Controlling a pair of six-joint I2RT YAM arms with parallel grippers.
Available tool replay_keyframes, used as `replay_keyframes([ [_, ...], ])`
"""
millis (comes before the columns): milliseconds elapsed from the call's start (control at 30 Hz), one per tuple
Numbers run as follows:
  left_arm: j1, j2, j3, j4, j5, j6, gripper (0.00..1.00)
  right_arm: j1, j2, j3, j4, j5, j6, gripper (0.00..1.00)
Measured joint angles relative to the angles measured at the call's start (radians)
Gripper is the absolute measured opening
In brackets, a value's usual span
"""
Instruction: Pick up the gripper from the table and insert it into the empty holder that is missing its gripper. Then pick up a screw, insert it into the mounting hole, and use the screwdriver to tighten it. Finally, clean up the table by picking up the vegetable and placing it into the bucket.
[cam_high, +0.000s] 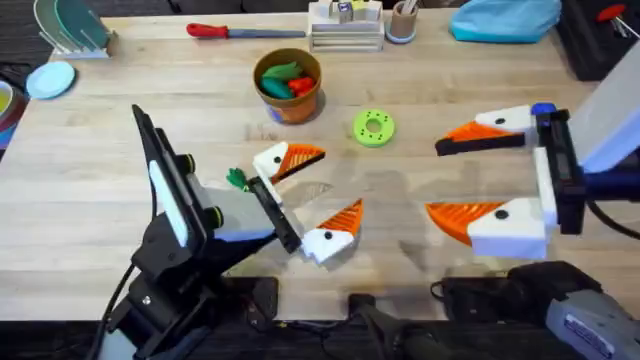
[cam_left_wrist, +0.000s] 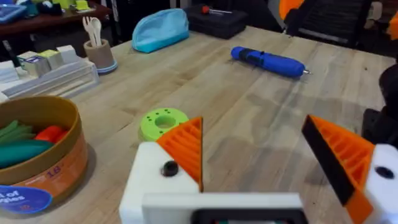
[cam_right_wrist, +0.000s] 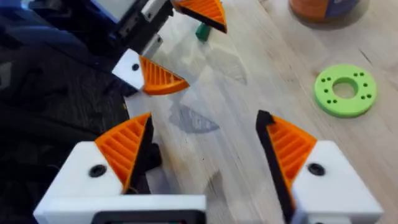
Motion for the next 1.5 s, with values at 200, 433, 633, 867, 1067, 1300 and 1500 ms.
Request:
replay_keyframes([
  [200, 0.0, 0.0, 0.0, 0.0, -0.001, 0.001, 0.893, 0.0, 0.0, 0.0, -0.007, -0.02, -0.027, 0.993],
  [433, 0.0, 0.0, 0.0, 0.0, -0.011, 0.007, 0.035, 0.0, 0.0, 0.0, -0.007, -0.027, -0.034, 0.993],
  [633, 0.0, 0.0, 0.0, 0.0, -0.052, 0.005, 0.014, 0.0, 0.0, 0.0, -0.007, -0.027, -0.034, 0.993],
  [867, 0.0, 0.0, 0.0, 0.0, -0.081, 0.005, 0.013, -0.006, 0.005, 0.0, 0.05, -0.012, 0.001, 0.992],
  [1067, 0.0, 0.0, 0.0, 0.0, -0.088, 0.005, 0.013, -0.081, 0.104, 0.0, 0.262, 0.21, 0.248, 0.993],
  [1300, 0.0, 0.0, 0.0, 0.0, -0.088, 0.005, 0.013, -0.206, 0.212, 0.011, 0.319, 0.521, 0.443, 0.993],
  [1500, 0.0, 0.0, 0.0, 0.0, -0.088, 0.005, 0.013, -0.285, 0.259, 0.082, 0.318, 0.861, 0.498, 0.989],
])
